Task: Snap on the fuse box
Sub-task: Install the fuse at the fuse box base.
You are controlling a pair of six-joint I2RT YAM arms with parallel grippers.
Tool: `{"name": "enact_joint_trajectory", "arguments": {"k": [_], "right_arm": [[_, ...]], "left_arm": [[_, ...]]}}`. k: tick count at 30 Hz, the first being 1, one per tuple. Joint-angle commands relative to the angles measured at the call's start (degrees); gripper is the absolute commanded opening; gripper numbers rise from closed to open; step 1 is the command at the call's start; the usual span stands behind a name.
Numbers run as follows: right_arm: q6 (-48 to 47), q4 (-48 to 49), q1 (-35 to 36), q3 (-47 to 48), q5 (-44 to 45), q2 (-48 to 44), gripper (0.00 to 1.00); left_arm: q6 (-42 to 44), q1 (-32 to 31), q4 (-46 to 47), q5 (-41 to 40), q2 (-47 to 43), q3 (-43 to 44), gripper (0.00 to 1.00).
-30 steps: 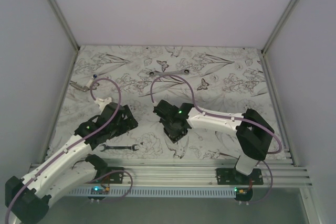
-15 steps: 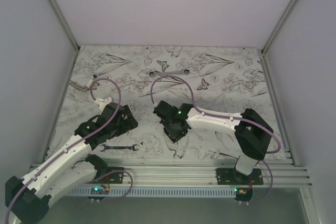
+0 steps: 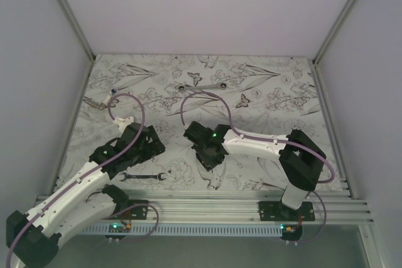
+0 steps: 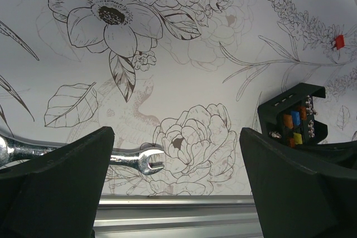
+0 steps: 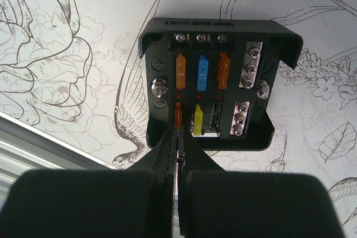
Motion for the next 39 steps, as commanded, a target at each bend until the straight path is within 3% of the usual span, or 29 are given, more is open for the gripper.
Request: {"name": "enact_joint_trajectory", "arguments": {"k": [1, 15, 23, 28, 30, 34, 39], "right_arm": [[0.7, -0.2, -0.1, -1.6, -2.4, 2.7, 0.00], [0.9, 0.9, 0.2, -6.7, -1.6, 8.3, 0.00], [1.2, 0.7, 0.9, -1.6, -1.6, 0.0, 0.01], [0.6, 1.0, 0.8, 0.4, -0.5, -4.5, 0.27], [0.5, 1.2, 0.8, 0.5, 0.0, -6.0, 0.32], [0.4, 1.6, -0.4, -0.5, 1.4, -8.9, 0.36], [-0.4, 3.0, -6.7, -6.0, 2.1, -12.6, 0.34]], "left_arm": [[0.0, 0.3, -1.7, 0.3, -0.2, -0.5, 0.99], [-0.1, 0.3, -1.7, 0.6, 0.4, -0.6, 0.99], [-0.1, 0.3, -1.7, 2.4, 0.7, -0.1, 0.99], [-0.3, 0.3, -1.7, 3.5, 1.0, 0.2, 0.99], [-0.4, 0.3, -1.7, 3.9, 1.2, 0.2, 0.99], [-0.4, 0.3, -1.7, 4.9, 2.1, 0.6, 0.99], [0.1, 0.1, -1.6, 6.8, 4.6, 1.8, 0.99]]}}
